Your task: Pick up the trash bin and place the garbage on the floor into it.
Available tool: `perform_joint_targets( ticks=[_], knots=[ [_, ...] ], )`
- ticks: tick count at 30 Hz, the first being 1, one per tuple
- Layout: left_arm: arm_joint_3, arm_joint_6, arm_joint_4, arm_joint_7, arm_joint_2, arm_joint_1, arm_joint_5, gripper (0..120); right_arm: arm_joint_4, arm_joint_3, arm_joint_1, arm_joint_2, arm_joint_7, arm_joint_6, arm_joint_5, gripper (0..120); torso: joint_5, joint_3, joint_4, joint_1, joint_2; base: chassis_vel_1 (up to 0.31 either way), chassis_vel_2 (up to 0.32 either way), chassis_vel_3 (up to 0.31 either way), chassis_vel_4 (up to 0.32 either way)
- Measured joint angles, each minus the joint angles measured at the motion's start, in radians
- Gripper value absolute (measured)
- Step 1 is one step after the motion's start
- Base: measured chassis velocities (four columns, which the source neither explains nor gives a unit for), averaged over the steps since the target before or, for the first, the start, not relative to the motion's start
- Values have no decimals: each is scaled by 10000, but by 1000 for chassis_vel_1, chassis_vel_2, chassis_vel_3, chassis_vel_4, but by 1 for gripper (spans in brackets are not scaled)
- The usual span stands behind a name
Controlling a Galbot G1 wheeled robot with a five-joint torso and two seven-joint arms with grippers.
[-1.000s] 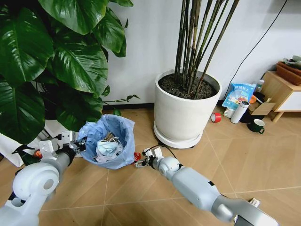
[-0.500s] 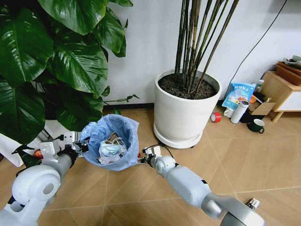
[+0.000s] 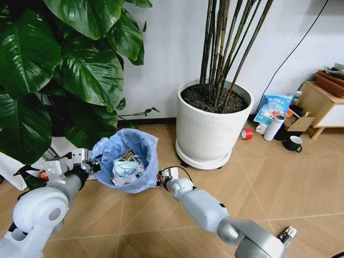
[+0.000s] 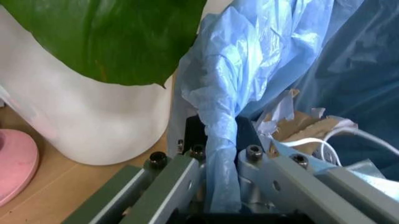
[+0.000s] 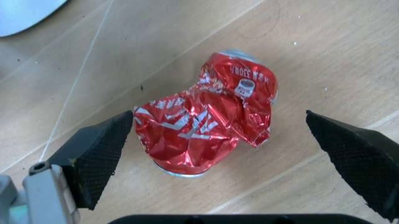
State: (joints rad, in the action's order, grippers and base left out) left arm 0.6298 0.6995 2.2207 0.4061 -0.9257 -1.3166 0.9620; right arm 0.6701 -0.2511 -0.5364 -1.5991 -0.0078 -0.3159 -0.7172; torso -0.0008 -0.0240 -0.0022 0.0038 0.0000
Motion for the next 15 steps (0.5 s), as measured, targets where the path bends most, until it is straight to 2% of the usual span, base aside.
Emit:
perform_joint_targets(
  ticks=[4,7,8,10,12,13,15],
  knots=[
    [-1,-3,-16,-7,1,11,1,0,-174,107,7,-59,-123,16,176,100,0,0,0,0,0,0,0,0,0],
    [-6,-12,-19,-12,-1,17,1,0,-332,181,15,-84,-159,24,245,90,0,0,-1,0,0,0,0,0,0],
    [-6,-12,-19,-12,-1,17,1,0,-332,181,15,-84,-159,24,245,90,0,0,-1,0,0,0,0,0,0],
    [11,-15,-19,-14,26,25,12,0,-392,210,22,-85,-162,36,265,79,0,0,-1,1,0,0,0,0,0],
    [37,-23,-19,-15,50,34,17,0,-412,216,24,-85,-161,39,287,70,0,0,0,0,0,0,0,0,0],
    [37,-23,-19,-15,50,34,17,0,-412,216,24,-85,-161,39,287,70,0,0,0,0,0,0,0,0,0],
    [50,-25,-19,-15,66,39,29,0,-429,226,23,-87,-161,55,337,60,1,0,0,0,0,0,0,0,0]
  ],
)
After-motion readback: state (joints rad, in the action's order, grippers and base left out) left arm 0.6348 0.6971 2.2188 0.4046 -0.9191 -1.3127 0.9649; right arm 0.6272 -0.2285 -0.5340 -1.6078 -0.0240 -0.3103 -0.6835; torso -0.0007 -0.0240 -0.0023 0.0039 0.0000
